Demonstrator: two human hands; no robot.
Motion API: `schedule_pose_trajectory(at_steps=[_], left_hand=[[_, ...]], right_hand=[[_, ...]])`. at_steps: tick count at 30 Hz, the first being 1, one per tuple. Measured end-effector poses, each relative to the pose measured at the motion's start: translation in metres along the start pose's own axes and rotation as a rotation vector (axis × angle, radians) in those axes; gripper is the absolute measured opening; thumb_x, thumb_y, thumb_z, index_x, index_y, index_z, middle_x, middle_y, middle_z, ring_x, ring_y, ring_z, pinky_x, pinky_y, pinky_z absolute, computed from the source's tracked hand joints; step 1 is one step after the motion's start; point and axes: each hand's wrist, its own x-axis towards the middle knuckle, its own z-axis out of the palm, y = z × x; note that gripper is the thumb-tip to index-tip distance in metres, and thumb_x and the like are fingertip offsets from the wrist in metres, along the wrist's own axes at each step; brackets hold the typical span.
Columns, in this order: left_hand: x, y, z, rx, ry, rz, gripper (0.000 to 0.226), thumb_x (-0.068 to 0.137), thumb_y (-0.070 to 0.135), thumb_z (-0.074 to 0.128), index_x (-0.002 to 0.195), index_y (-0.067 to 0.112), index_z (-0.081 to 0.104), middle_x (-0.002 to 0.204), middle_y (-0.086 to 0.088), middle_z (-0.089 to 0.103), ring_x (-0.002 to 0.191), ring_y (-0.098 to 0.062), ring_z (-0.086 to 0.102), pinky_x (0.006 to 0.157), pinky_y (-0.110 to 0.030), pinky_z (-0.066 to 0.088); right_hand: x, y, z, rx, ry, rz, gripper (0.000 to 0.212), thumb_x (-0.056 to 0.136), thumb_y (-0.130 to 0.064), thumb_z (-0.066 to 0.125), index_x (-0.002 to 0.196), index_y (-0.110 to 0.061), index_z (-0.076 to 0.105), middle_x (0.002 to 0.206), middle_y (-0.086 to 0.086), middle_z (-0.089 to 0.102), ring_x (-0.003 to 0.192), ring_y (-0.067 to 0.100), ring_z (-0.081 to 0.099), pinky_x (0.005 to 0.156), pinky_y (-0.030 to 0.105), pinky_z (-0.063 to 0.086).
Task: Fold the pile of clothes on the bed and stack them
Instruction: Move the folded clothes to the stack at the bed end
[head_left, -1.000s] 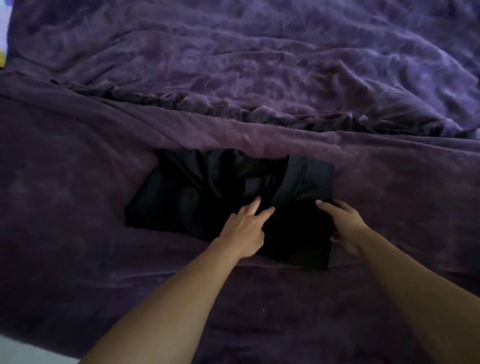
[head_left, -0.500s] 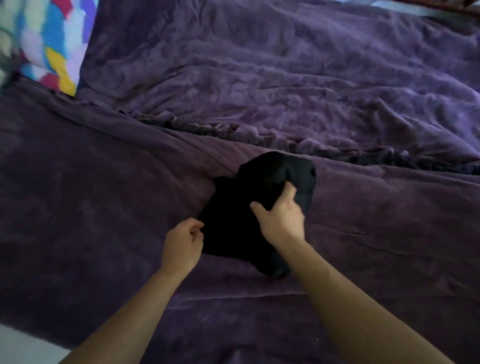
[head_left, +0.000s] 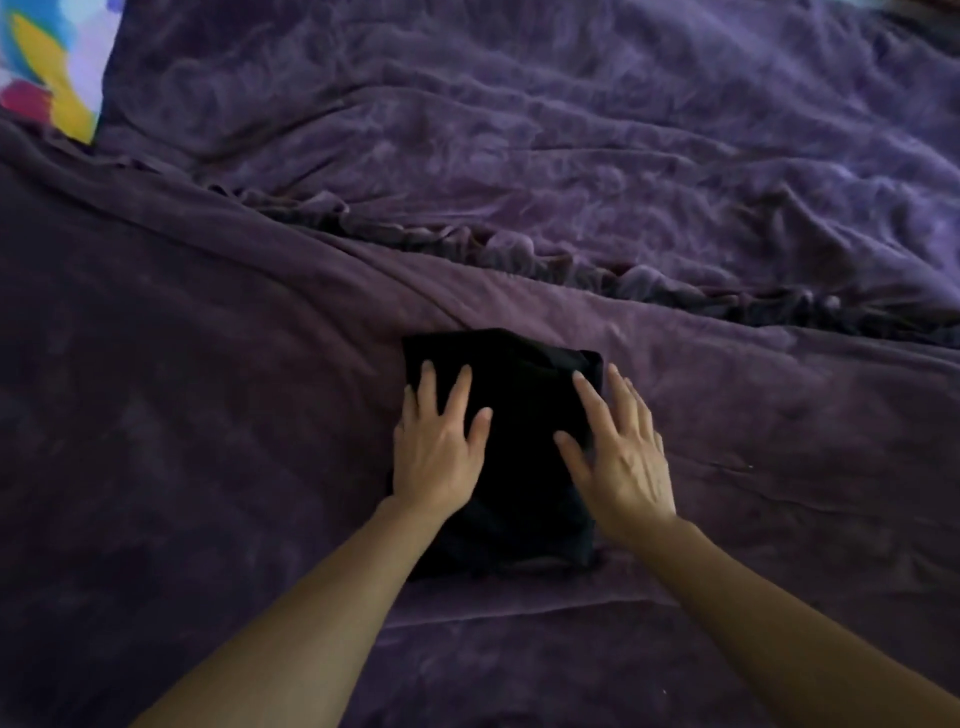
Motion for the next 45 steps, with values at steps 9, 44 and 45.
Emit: schedule_pose_trajectory(at_steps=[9, 44, 45], left_hand=[[0.059, -0.029, 0.034, 0.25, -0.024, 0.194, 0.064, 0.095, 0.057, 0.029, 0.151, 0.04, 0.002, 0.16, -0.012, -0.003, 0.145, -0.036, 0.012, 0.112, -0.048, 0.028], [-0.272, 0.373, 0.044, -0.565, -0.068, 0.246, 0.068, 0.086, 0.046, 0.064, 0.145, 0.028, 0.036, 0.147, 0.005, 0.042, 0.134, -0.013, 0.039, 0.108, -0.027, 0.033], [-0.283, 0.397, 0.047, -0.567, -0.059, 0.271, 0.068, 0.086, 0.045, 0.065, 0.145, 0.027, 0.037, 0.147, 0.005, 0.043, 0.134, -0.013, 0.04, 0.108, -0.028, 0.034]], right_hand=[[0.036, 0.013, 0.075, -0.145, -0.156, 0.173, 0.072, 0.09, -0.069, 0.021, 0.148, -0.044, -0.014, 0.159, -0.003, -0.023, 0.147, 0.038, -0.002, 0.107, 0.056, 0.031], [-0.304, 0.241, -0.26, 0.378, 0.372, 0.485, 0.085, 0.064, -0.088, 0.044, 0.138, -0.063, 0.009, 0.116, -0.007, 0.047, 0.107, 0.025, 0.058, 0.081, 0.032, 0.045], [-0.316, 0.256, -0.281, 0.349, 0.4, 0.486, 0.085, 0.066, -0.086, 0.046, 0.139, -0.062, 0.01, 0.117, -0.004, 0.049, 0.107, 0.026, 0.058, 0.085, 0.035, 0.047]])
